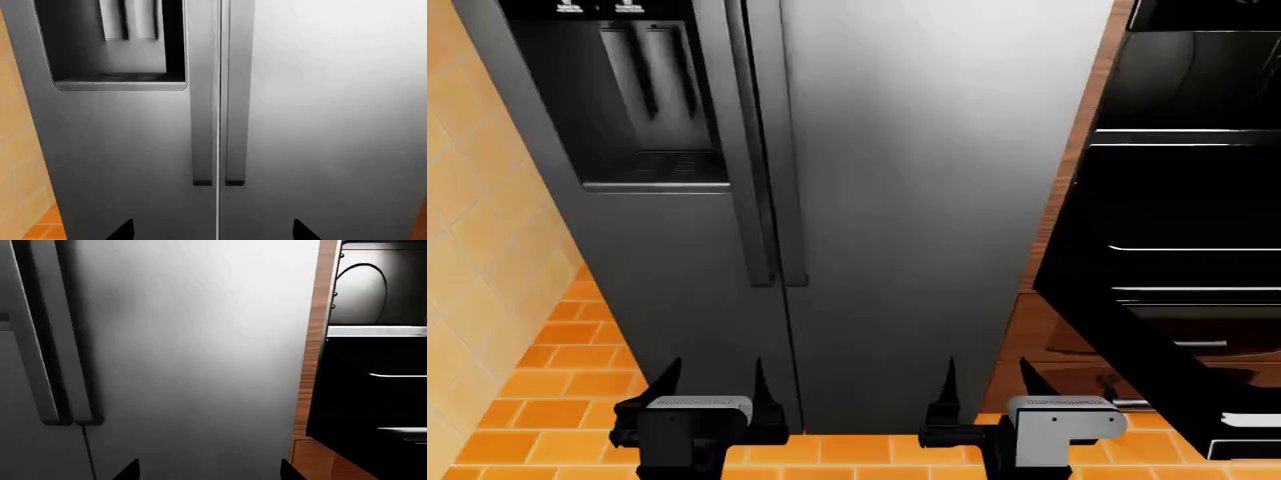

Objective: Fully slide the oven rack out.

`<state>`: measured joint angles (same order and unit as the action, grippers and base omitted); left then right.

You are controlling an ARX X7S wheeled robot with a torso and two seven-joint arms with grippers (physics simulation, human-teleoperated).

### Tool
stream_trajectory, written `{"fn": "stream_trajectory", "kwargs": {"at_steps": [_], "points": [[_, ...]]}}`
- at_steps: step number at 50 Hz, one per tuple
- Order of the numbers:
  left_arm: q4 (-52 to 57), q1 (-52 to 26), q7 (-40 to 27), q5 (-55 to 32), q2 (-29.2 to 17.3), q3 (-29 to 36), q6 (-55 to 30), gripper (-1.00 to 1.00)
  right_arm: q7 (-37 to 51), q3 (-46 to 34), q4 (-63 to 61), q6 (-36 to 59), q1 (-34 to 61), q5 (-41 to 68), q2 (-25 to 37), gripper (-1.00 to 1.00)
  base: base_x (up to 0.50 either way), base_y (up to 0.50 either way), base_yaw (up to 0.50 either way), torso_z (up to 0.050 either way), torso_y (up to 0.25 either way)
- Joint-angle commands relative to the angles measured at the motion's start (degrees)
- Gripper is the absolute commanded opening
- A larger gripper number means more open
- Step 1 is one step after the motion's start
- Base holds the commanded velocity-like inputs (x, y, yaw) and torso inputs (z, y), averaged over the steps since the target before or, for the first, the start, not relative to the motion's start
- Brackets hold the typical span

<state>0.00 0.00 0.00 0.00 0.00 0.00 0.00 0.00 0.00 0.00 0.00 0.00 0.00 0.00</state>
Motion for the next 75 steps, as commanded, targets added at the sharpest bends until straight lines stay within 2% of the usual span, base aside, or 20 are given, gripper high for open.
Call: {"fn": "stream_trajectory", "kwargs": {"at_steps": [1, 3, 9, 11, 13, 15, 30, 38, 44, 48, 53, 56, 60, 62, 69, 75], "points": [[0.18, -0.07, -2.17, -0.11, -0.79, 0.92, 0.06, 1.00, 1.14, -1.23, 0.14, 0.19, 0.12, 0.73, 0.91, 1.00, 0.00, 0.00, 0.00, 0.000, 0.000], [1.84, -0.03, -4.59, 0.55, -1.10, 1.25, -2.05, 1.00, 1.73, -1.94, 0.23, 0.34, 0.32, 0.92, 1.43, 1.00, 0.00, 0.00, 0.00, 0.000, 0.000], [5.93, -0.05, -5.17, -1.50, -2.27, 2.33, -9.59, 1.00, 3.18, -3.46, -1.09, 1.44, 0.79, 0.52, 2.55, 1.00, 0.00, 0.00, 0.00, 0.000, 0.000], [23.12, -5.91, -3.97, -1.72, -4.62, 3.23, -26.78, 1.00, 2.62, -3.87, -18.28, 18.63, 2.77, -1.10, 4.52, 1.00, 0.00, 0.00, 0.00, 0.050, 0.000], [36.46, -11.68, -2.95, -2.63, -5.81, 3.36, -43.97, 1.00, 1.99, -4.27, -31.04, 29.53, 6.08, -1.91, 5.63, 1.00, 0.00, 0.00, 0.00, 0.050, 0.000], [39.72, -15.10, -2.43, -3.06, -6.74, 3.42, -50.62, 1.00, 1.45, -4.29, -34.61, 35.11, 8.56, -2.00, 6.34, 1.00, 0.00, 0.00, 0.00, 0.050, 0.000], [47.17, -24.82, 0.83, -6.68, -10.31, 0.28, -68.47, 1.00, -2.42, -2.57, -45.00, 55.47, 19.48, 0.59, 9.73, 1.00, 0.00, 0.00, 0.00, 0.050, 0.000], [51.38, -38.26, 3.60, -9.64, -12.53, -2.70, -83.90, 1.00, -4.74, -3.31, -49.88, 68.12, 28.93, 1.31, 13.37, 1.00, 0.00, 0.00, 0.00, 0.050, 0.000], [52.06, -43.72, 4.28, -11.39, -14.35, -3.19, -89.88, 1.00, -7.04, -2.44, -53.88, 78.15, 34.98, 2.62, 15.04, 1.00, 0.00, 0.00, 0.00, 0.050, 0.000], [49.57, -45.82, -1.35, -19.90, -16.75, -5.02, -89.97, 1.00, -8.53, -2.19, -56.33, 85.56, 39.39, 3.50, 16.87, 1.00, 0.00, 0.00, 0.00, 0.050, 0.000], [44.45, -49.74, -22.73, -49.53, -23.83, -9.77, -89.94, 1.00, -8.94, -1.10, -56.97, 89.97, 43.32, 5.99, 18.97, 1.00, 0.00, 0.00, 0.00, 0.050, 0.000], [42.83, -51.95, -29.34, -58.48, -26.07, -10.58, -89.74, 1.00, -2.27, 1.69, -55.71, 89.99, 45.08, 17.11, 21.77, 1.00, 0.00, 0.00, 0.00, 0.050, 0.000], [40.32, -54.20, -35.35, -66.08, -27.85, -10.82, -89.70, 1.00, 25.79, 7.83, -50.49, 89.95, 50.52, 51.48, 29.50, 1.00, 0.00, 0.00, 0.00, 0.050, 0.000], [38.92, -55.53, -38.44, -69.67, -28.88, -10.52, -89.59, 1.00, 33.42, 7.91, -48.51, 89.83, 52.52, 66.33, 31.64, 1.00, 0.00, 0.00, 0.00, 0.050, 0.000], [34.45, -59.42, -49.28, -81.52, -31.51, -8.60, -88.95, 1.00, 49.50, 5.52, -42.50, 89.11, 58.36, 85.56, 36.21, 1.00, 0.00, 0.00, 0.00, 0.050, 0.000], [33.49, -59.13, -52.53, -85.08, -33.10, -7.82, -87.72, 1.00, 58.45, 1.84, -37.60, 86.94, 62.39, 96.45, 39.22, 1.00, 0.00, 0.00, 0.00, 0.049, 0.000]]}}
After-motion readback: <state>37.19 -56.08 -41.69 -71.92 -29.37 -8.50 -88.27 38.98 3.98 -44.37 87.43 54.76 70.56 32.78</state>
